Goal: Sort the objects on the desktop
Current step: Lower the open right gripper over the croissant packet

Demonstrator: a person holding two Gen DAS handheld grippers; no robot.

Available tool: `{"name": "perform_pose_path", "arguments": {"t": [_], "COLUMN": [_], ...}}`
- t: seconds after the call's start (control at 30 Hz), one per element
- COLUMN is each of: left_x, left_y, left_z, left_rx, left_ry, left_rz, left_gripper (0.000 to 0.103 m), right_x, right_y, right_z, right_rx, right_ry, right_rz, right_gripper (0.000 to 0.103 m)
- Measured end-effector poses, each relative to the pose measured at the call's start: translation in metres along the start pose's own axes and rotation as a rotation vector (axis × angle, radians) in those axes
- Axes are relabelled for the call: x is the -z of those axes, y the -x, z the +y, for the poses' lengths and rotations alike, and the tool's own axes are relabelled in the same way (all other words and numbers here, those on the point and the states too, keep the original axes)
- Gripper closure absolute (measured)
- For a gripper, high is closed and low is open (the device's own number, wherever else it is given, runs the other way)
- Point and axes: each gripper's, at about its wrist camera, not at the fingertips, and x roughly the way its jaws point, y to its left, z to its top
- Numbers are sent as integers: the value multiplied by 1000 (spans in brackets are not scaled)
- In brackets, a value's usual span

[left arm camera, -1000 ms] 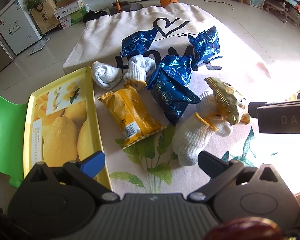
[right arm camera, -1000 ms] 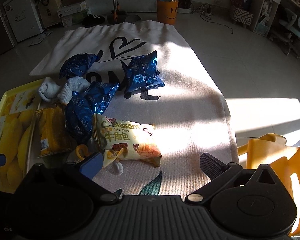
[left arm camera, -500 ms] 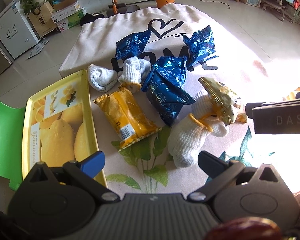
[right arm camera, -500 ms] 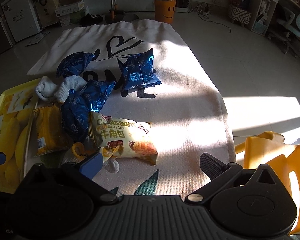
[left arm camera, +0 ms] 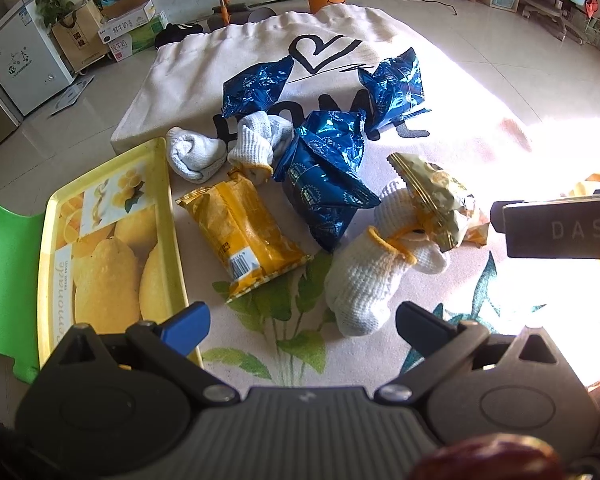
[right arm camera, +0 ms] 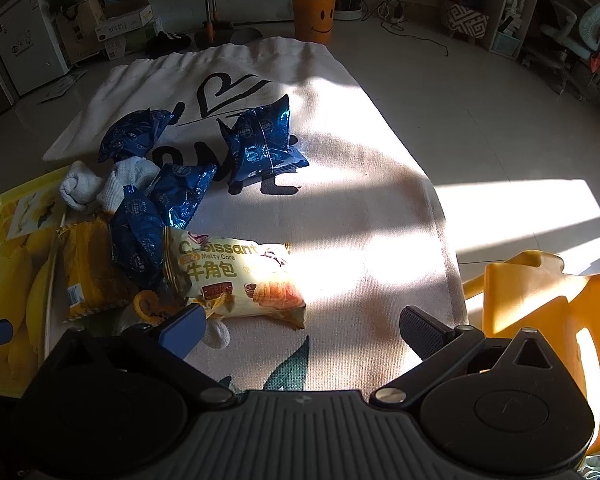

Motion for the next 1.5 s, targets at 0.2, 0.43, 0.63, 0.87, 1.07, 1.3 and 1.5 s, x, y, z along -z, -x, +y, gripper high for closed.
{"name": "perform_pose_path", "arguments": {"t": [0.2,0.43,0.63,0.87,1.07,1.3,1.5], "left_x": [-2,-3,-7,-16,-25,-32,-45], "left_y": [-2,-5,-8,-12,-13,-20,-25], "left_z": [-4,-5,-5,-1,1,5,16], "left_rx": [13,10,13,17,-2,26,34], "left_ry": [0,2,-3,-9,-27,5,20], "left_rz": [14,28,36,41,31,65,57], "left_gripper": [1,1,0,0,1,1,1], "right_x": [-1,-2,-4,-7,-10,-17,-24], "right_y": [-2,-2,-2,-8,-11,-18,-24], "right_z": [0,-2,1,2,4,6,1], "right_rx": [1,-1,-2,-4,-3,-18,-18], "right_ry": [-1,-17,1,4,17,8,-24], "right_rz": [9,1,2,22,26,35,47], "right_gripper": [0,0,0,0,0,0,5]}}
